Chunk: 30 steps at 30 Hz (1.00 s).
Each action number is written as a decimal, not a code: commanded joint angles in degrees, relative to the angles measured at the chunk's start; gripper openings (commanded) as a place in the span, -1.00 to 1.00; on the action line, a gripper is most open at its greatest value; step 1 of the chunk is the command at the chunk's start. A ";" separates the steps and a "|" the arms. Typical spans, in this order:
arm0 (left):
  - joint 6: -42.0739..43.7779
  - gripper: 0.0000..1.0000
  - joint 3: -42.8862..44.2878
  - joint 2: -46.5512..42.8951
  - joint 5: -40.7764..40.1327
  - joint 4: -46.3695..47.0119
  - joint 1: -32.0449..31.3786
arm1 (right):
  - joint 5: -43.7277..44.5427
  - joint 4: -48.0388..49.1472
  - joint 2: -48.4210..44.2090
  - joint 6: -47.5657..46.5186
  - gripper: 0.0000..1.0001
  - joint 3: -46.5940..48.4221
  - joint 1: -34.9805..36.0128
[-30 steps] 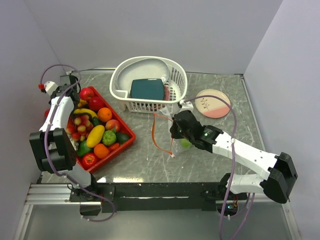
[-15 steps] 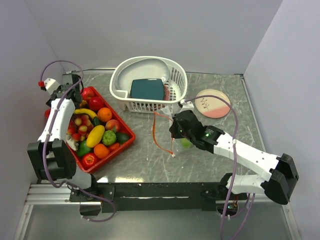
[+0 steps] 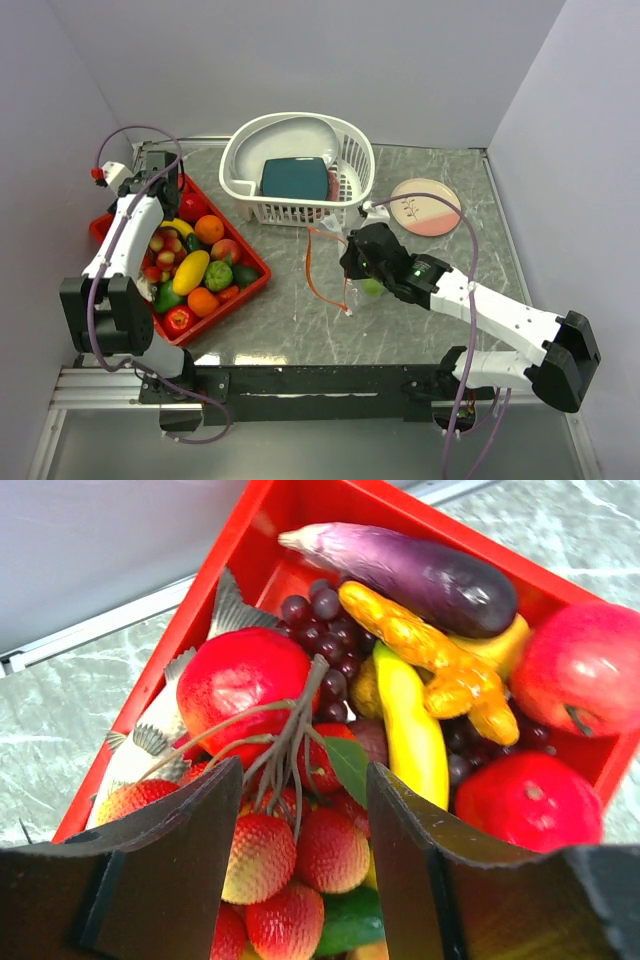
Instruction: Place the food in the zip-top bag and seal the zipper
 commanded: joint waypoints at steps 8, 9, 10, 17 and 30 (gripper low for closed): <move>-3.90 0.12 7.01 7.36 -5.22 -2.98 1.42 | 0.53 1.79 -2.23 -1.41 -1.00 -0.71 -0.63; -4.68 0.12 7.01 7.54 -5.48 -3.51 1.51 | 0.44 1.88 -2.23 -1.32 -1.00 -0.79 -0.63; -5.13 0.12 7.01 7.89 -5.74 -3.77 1.77 | 0.18 1.88 -2.14 -1.50 -1.00 -0.71 -0.72; -6.54 0.14 4.91 8.51 -6.09 -3.16 1.86 | 0.35 1.71 -1.79 -1.67 -1.00 -0.53 -0.81; -7.68 -0.09 3.67 9.83 -5.92 -2.19 2.13 | -0.09 1.35 -0.65 -2.11 -1.00 -0.09 -0.81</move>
